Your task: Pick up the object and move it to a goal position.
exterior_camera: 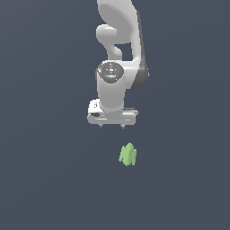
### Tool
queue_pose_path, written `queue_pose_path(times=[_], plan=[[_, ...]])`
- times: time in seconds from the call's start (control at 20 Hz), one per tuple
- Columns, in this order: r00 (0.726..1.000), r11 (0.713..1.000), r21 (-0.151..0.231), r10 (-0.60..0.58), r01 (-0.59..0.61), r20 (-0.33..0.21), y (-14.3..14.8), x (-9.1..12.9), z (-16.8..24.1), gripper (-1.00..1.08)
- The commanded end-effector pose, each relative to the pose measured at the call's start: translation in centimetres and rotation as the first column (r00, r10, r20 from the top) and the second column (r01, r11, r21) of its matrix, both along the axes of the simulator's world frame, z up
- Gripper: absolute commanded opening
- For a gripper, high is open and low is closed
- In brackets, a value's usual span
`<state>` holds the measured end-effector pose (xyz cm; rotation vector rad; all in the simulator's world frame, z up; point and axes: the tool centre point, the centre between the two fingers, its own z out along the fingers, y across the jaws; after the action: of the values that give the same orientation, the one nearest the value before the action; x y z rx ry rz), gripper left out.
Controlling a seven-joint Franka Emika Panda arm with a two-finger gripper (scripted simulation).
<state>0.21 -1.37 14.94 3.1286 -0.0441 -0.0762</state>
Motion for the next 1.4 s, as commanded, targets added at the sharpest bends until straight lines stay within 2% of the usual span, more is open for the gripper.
queue_pose_path(times=[0.0, 0.7, 1.05, 1.35], plan=[[1.0, 1.0, 0.0, -0.018, 0.018, 0.004, 0.6, 0.8, -0.5, 1.0], [0.983, 0.984, 0.005, -0.18, 0.18, 0.038, 6.0, 7.2, -5.6, 1.0], [0.973, 0.974, 0.01, -0.226, 0.225, 0.047, 7.8, 8.6, -7.3, 1.0], [0.972, 0.973, 0.011, -0.232, 0.232, 0.048, 8.1, 8.8, -7.7, 1.0]])
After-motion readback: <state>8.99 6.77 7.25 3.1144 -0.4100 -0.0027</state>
